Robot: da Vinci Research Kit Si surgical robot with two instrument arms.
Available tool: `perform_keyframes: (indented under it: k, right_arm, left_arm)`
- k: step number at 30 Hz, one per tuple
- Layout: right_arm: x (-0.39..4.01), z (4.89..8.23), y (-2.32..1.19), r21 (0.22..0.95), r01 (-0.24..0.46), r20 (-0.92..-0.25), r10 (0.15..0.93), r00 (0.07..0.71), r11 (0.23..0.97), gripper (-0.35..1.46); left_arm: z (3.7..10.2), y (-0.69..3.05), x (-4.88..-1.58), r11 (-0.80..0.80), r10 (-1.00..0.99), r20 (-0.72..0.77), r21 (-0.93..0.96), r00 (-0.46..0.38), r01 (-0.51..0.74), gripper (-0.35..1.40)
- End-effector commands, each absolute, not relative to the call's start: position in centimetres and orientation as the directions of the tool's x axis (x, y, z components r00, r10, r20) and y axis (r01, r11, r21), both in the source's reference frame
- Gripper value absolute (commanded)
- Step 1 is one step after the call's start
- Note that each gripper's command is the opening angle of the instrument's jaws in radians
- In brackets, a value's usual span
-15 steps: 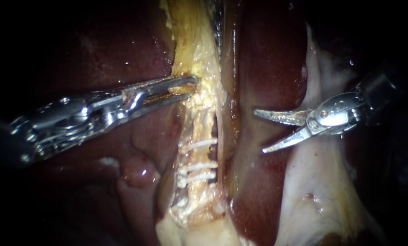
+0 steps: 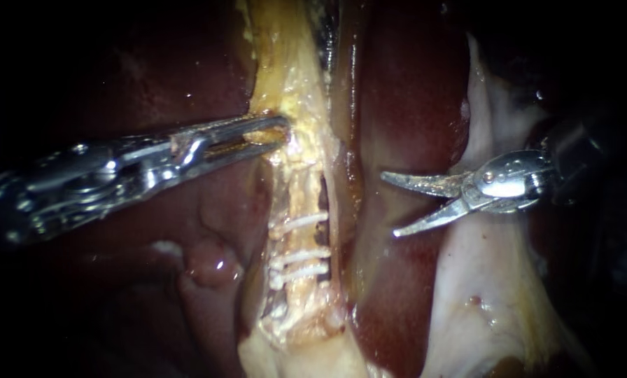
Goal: Go to the cutting position left tube
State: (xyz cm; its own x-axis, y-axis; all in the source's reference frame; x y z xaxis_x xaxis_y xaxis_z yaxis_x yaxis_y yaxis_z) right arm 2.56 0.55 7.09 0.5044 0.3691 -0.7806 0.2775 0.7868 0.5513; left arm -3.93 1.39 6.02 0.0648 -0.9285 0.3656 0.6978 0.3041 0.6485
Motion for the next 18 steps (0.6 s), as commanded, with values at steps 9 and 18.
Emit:
perform_keyframes:
  k: [9,18]
  right_arm:
    - [2.95,7.35,0.34,0.658,0.314,-0.709,0.422,0.565,0.684,1.45]
    - [3.20,7.81,0.19,0.723,0.325,-0.654,0.454,0.605,0.609,1.41]
  left_arm:
    - [5.58,1.51,-3.70,0.282,-0.924,0.382,0.660,0.011,0.696,-0.35]
    - [5.39,1.50,-3.66,0.287,-0.920,0.393,0.661,0.007,0.693,-0.35]
